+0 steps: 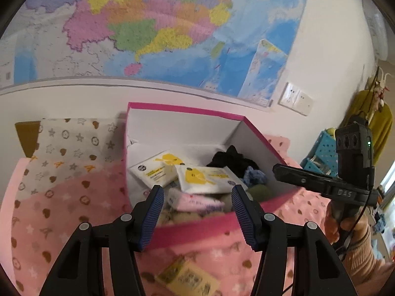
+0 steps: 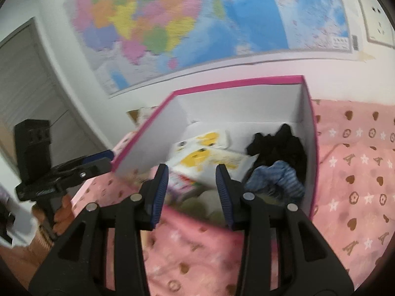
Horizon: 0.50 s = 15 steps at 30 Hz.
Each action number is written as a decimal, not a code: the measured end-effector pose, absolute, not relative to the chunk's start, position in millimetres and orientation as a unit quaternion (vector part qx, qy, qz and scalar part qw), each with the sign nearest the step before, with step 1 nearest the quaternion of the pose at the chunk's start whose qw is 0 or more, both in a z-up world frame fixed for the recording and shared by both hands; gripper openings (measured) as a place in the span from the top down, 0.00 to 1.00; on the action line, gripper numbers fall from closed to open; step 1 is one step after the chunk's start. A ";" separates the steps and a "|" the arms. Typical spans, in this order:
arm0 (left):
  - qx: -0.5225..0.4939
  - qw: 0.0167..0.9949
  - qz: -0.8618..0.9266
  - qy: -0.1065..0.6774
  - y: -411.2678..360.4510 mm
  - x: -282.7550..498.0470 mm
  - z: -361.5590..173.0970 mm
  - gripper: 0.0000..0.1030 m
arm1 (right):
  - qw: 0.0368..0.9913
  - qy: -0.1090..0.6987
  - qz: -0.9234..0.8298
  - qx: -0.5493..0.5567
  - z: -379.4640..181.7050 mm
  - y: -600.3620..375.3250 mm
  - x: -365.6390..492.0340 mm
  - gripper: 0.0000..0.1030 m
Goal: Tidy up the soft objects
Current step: 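Move the right gripper out of the box to the yellow-gold tissue pack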
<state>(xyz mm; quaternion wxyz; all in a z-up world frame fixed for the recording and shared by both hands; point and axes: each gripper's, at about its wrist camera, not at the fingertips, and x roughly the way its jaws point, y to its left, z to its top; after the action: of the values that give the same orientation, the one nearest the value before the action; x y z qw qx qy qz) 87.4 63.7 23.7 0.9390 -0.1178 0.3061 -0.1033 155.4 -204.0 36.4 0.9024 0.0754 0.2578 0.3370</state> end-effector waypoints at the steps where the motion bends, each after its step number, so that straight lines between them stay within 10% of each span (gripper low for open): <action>1: -0.117 0.938 -0.107 0.307 64.8 81.0 22.0 0.44 | 0.896 0.256 0.354 0.071 35.2 -202.0 145.4 0.59; 15: -0.121 0.894 -0.101 0.420 71.8 74.3 -58.4 0.44 | 0.810 0.365 0.453 0.071 -47.0 -142.0 107.3 0.59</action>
<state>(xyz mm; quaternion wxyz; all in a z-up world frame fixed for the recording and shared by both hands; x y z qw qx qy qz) 74.3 71.8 -58.4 0.8936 -0.1206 0.4204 -0.1014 107.3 -142.0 -47.0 0.8101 0.0710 0.3651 0.4532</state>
